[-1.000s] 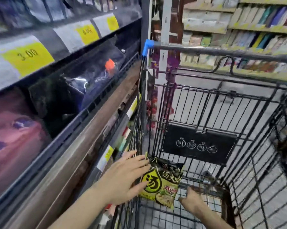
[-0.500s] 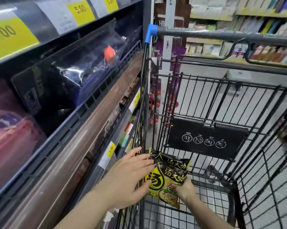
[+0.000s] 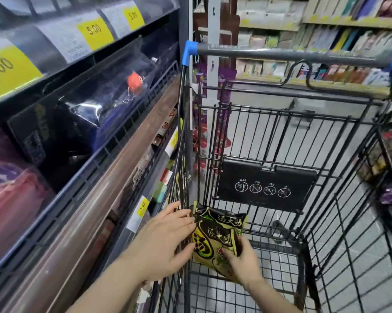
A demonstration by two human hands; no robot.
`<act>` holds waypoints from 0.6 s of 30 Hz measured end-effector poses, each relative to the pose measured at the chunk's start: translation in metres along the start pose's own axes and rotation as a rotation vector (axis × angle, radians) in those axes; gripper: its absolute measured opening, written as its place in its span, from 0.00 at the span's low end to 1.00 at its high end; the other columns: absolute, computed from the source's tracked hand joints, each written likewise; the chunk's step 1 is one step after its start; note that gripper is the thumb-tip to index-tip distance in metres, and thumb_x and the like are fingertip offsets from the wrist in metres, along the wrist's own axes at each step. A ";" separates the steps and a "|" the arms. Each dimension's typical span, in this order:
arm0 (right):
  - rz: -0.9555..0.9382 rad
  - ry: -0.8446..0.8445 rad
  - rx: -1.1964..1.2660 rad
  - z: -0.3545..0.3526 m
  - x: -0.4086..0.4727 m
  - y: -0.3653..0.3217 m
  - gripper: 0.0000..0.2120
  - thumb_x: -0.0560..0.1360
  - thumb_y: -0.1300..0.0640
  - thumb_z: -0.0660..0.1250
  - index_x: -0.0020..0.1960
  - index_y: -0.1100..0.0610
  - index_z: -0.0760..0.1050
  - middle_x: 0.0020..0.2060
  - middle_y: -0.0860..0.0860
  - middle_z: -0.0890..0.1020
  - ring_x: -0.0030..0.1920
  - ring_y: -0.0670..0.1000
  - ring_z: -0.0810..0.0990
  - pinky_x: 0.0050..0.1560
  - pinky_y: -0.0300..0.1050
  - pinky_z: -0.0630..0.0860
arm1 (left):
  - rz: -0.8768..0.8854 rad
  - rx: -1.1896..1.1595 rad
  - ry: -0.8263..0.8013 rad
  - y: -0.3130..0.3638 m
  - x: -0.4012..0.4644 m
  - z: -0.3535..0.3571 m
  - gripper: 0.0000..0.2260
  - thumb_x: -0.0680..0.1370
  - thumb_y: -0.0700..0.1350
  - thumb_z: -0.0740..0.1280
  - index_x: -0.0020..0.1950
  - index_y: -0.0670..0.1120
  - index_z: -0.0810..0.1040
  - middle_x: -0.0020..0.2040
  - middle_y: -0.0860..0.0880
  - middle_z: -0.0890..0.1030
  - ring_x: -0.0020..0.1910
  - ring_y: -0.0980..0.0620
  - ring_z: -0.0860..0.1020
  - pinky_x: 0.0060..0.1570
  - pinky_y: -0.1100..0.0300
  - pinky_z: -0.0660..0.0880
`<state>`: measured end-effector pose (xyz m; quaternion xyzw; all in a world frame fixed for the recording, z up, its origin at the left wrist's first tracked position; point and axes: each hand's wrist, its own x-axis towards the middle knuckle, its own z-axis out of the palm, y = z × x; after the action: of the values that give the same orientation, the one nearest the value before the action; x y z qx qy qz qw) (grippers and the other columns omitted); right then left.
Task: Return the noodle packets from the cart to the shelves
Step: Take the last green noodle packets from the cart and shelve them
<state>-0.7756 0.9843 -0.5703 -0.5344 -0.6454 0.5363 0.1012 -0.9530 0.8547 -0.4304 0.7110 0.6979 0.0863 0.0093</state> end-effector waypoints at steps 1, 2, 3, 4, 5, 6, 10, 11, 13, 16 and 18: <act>-0.017 0.021 0.004 -0.010 -0.004 -0.003 0.18 0.72 0.61 0.71 0.59 0.52 0.71 0.49 0.46 0.82 0.49 0.47 0.82 0.46 0.35 0.77 | -0.003 0.005 -0.023 0.000 0.000 -0.001 0.19 0.74 0.55 0.58 0.57 0.50 0.81 0.56 0.55 0.82 0.60 0.55 0.77 0.71 0.55 0.55; -0.036 0.020 0.002 -0.021 -0.008 -0.008 0.17 0.72 0.60 0.71 0.59 0.50 0.72 0.49 0.45 0.82 0.48 0.45 0.83 0.45 0.36 0.78 | -0.002 0.027 -0.035 0.001 0.000 -0.002 0.19 0.73 0.55 0.58 0.57 0.49 0.81 0.56 0.54 0.82 0.60 0.55 0.77 0.70 0.56 0.54; -0.060 0.016 -0.006 -0.035 -0.014 -0.014 0.16 0.73 0.59 0.71 0.58 0.49 0.72 0.47 0.43 0.82 0.45 0.43 0.83 0.43 0.35 0.78 | 0.000 0.074 -0.047 0.001 0.000 -0.002 0.20 0.73 0.55 0.58 0.56 0.49 0.82 0.55 0.54 0.82 0.59 0.55 0.78 0.69 0.56 0.54; -0.081 0.024 -0.014 -0.049 -0.018 -0.020 0.16 0.73 0.58 0.71 0.58 0.47 0.72 0.46 0.42 0.82 0.43 0.41 0.83 0.41 0.35 0.78 | -0.008 0.124 -0.063 0.002 0.002 -0.004 0.20 0.72 0.55 0.58 0.56 0.48 0.82 0.55 0.53 0.83 0.58 0.54 0.79 0.68 0.56 0.53; -0.108 0.036 -0.024 -0.064 -0.023 -0.027 0.16 0.72 0.57 0.71 0.57 0.46 0.73 0.44 0.42 0.83 0.43 0.41 0.83 0.42 0.35 0.78 | -0.022 0.169 -0.102 0.004 0.005 -0.005 0.21 0.72 0.55 0.58 0.57 0.47 0.81 0.55 0.51 0.83 0.58 0.53 0.79 0.69 0.56 0.51; -0.117 0.034 -0.027 -0.080 -0.029 -0.033 0.15 0.72 0.56 0.71 0.55 0.44 0.73 0.44 0.43 0.83 0.43 0.41 0.83 0.45 0.37 0.79 | -0.030 0.227 -0.160 0.007 0.008 -0.007 0.22 0.73 0.55 0.58 0.61 0.45 0.79 0.58 0.48 0.81 0.60 0.51 0.78 0.70 0.55 0.48; -0.151 0.036 -0.031 -0.138 -0.052 -0.054 0.16 0.71 0.56 0.71 0.57 0.48 0.75 0.48 0.46 0.84 0.46 0.43 0.84 0.51 0.44 0.81 | -0.086 0.401 -0.398 0.018 0.019 -0.007 0.27 0.78 0.53 0.55 0.74 0.42 0.59 0.74 0.43 0.63 0.73 0.45 0.61 0.74 0.47 0.44; -0.150 0.038 -0.011 -0.151 -0.058 -0.059 0.15 0.71 0.57 0.71 0.57 0.51 0.75 0.47 0.46 0.84 0.46 0.43 0.84 0.49 0.42 0.81 | -0.102 0.413 -0.373 0.022 0.023 -0.008 0.26 0.77 0.53 0.57 0.73 0.42 0.63 0.72 0.43 0.67 0.71 0.45 0.64 0.73 0.47 0.48; -0.150 0.052 0.032 -0.176 -0.069 -0.068 0.13 0.71 0.61 0.71 0.54 0.53 0.77 0.44 0.46 0.85 0.43 0.41 0.84 0.43 0.36 0.80 | -0.131 0.344 -0.317 0.030 0.035 -0.007 0.24 0.77 0.53 0.57 0.71 0.43 0.66 0.70 0.44 0.70 0.69 0.46 0.68 0.72 0.50 0.53; -0.160 0.117 0.075 -0.206 -0.081 -0.073 0.11 0.70 0.62 0.72 0.50 0.53 0.78 0.42 0.41 0.86 0.42 0.40 0.83 0.41 0.33 0.78 | -0.254 0.073 -0.378 0.037 0.059 0.006 0.25 0.79 0.53 0.55 0.74 0.45 0.60 0.73 0.46 0.65 0.71 0.48 0.65 0.70 0.55 0.59; -0.174 0.152 0.131 -0.221 -0.089 -0.075 0.09 0.70 0.63 0.72 0.49 0.55 0.79 0.41 0.41 0.86 0.42 0.42 0.84 0.38 0.30 0.76 | -0.402 -0.137 -0.419 0.034 0.075 0.024 0.26 0.79 0.53 0.57 0.74 0.44 0.59 0.73 0.46 0.65 0.69 0.49 0.67 0.68 0.56 0.65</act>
<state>-0.6272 1.0533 -0.3813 -0.5076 -0.6435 0.5244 0.2308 -0.9151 0.9306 -0.4415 0.5586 0.8001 -0.0187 0.2180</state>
